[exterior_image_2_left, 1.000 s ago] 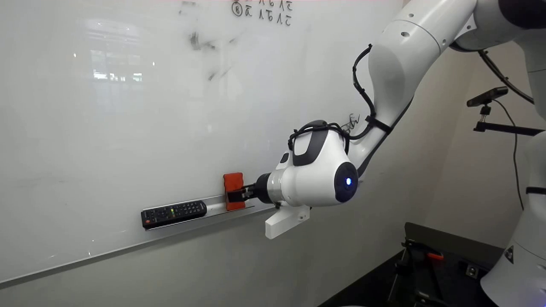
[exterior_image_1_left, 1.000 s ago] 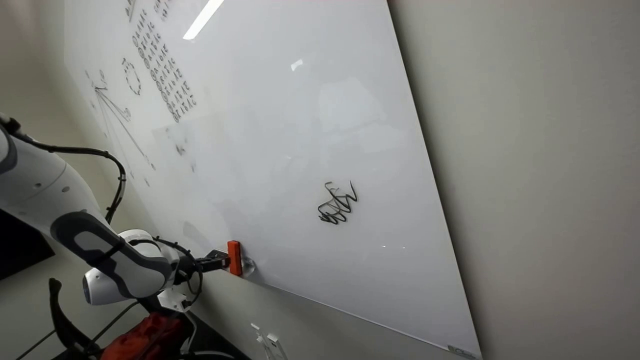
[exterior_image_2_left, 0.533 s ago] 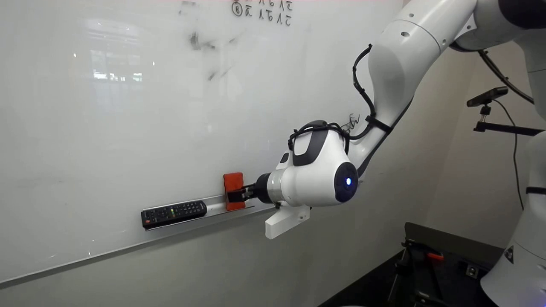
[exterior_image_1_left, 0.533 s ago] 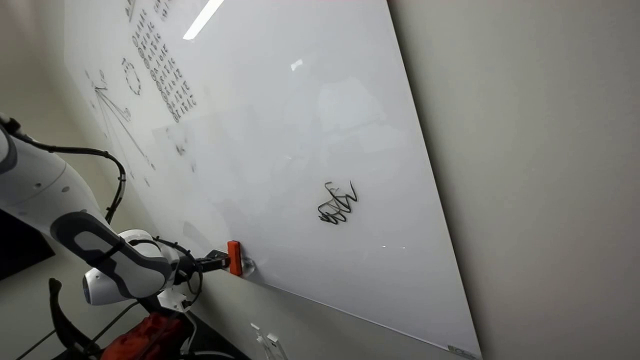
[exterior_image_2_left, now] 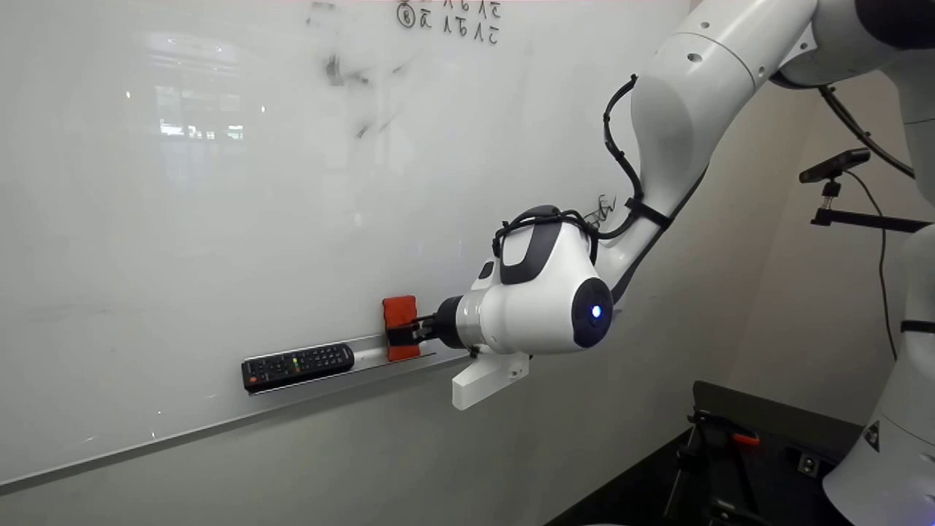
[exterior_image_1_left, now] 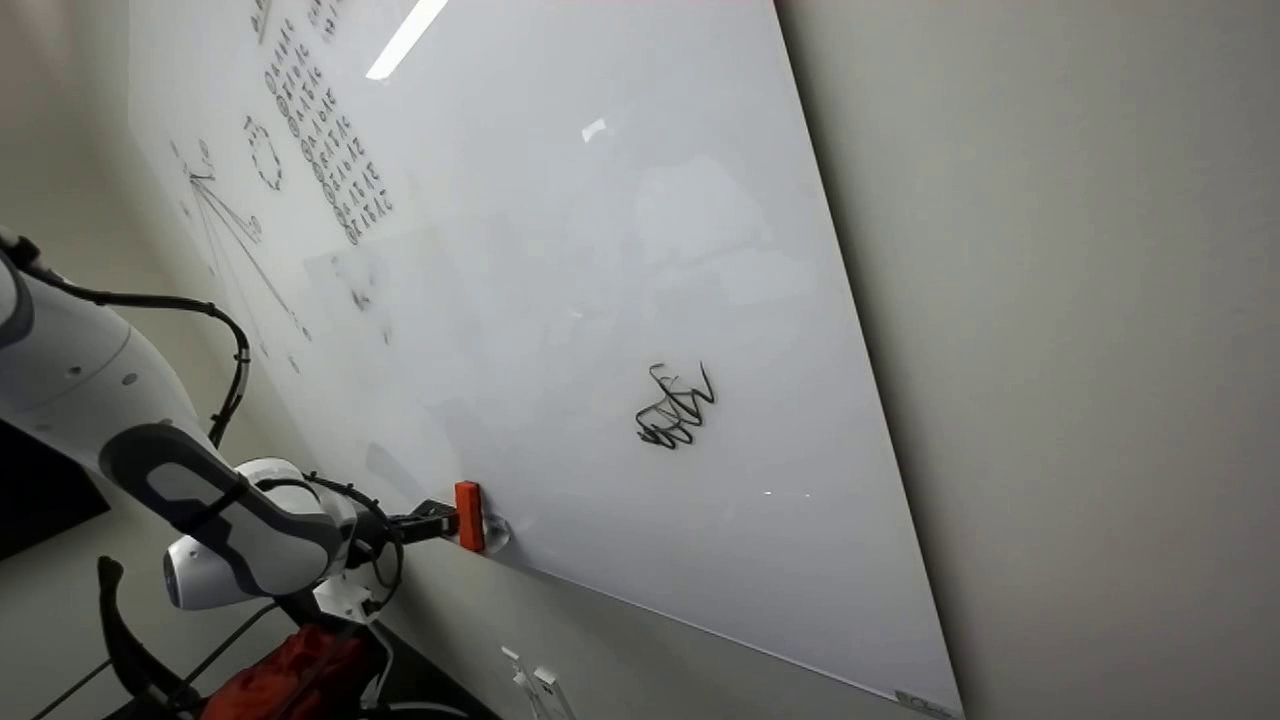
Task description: Use the orange eraser to wipe the bottom right corner of the whiteboard
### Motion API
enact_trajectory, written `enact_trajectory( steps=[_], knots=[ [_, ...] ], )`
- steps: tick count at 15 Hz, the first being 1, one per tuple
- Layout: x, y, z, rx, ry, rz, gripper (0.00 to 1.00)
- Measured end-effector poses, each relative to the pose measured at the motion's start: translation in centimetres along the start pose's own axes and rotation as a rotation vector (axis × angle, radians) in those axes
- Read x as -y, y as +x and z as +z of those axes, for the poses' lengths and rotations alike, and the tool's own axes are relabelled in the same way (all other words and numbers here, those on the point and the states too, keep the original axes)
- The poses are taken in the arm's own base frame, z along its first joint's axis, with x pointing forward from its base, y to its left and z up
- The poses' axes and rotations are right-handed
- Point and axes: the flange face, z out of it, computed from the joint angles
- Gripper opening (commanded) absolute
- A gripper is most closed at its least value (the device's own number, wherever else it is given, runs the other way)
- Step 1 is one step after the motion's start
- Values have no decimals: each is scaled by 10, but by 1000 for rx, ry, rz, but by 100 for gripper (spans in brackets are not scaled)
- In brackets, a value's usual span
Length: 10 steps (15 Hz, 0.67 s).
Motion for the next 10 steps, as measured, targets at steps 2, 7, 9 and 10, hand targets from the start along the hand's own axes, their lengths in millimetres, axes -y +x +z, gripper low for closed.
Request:
enact_trajectory(
  steps=[2, 7, 9, 10],
  knots=[
    [1, 3, 1, -17, -6, 7, 100],
    [3, 2, 15, -73, -48, 42, 100],
    [4, -2, 22, -76, -56, 44, 100],
    [5, -3, 25, -74, -58, 46, 100]
  ],
)
